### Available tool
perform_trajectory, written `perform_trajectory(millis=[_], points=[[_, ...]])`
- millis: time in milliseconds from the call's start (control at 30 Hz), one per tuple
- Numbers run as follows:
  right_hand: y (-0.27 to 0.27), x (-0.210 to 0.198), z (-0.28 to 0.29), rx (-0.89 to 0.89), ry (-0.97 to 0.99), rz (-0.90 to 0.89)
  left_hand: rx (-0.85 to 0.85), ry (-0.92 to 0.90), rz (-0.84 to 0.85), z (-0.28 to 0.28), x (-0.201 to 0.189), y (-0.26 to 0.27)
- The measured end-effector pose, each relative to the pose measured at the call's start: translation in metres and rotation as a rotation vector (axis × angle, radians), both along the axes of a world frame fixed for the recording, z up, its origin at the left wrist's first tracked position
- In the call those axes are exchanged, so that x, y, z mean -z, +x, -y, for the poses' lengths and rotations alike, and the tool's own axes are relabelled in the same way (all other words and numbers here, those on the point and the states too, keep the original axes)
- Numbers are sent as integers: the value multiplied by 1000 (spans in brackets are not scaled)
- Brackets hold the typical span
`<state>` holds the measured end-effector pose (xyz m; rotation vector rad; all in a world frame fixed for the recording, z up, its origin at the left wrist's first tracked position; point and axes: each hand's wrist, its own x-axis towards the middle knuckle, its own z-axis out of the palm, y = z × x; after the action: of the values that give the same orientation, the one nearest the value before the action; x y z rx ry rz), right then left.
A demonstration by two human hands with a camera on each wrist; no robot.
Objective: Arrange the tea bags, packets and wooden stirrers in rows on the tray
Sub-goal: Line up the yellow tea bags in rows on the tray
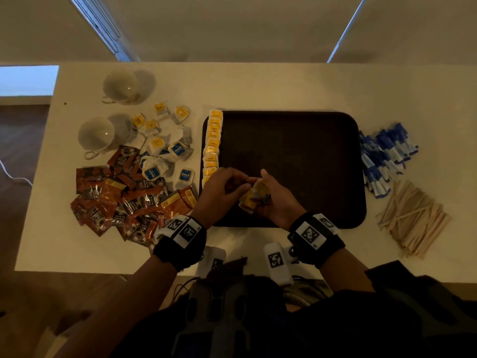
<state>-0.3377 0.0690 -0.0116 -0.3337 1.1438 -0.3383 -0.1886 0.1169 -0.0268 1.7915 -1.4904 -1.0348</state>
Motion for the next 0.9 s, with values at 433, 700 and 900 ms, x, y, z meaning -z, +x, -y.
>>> perform_trajectory(millis=[433, 700, 900], points=[[-14, 1, 2, -147, -79, 76, -119, 161, -372, 11, 3, -9], [-20, 3, 1, -318, -201, 1, -167, 189, -414, 2, -2, -6], [-20, 4, 3, -344, -199, -45, -322, 205, -399, -11, 1, 18]])
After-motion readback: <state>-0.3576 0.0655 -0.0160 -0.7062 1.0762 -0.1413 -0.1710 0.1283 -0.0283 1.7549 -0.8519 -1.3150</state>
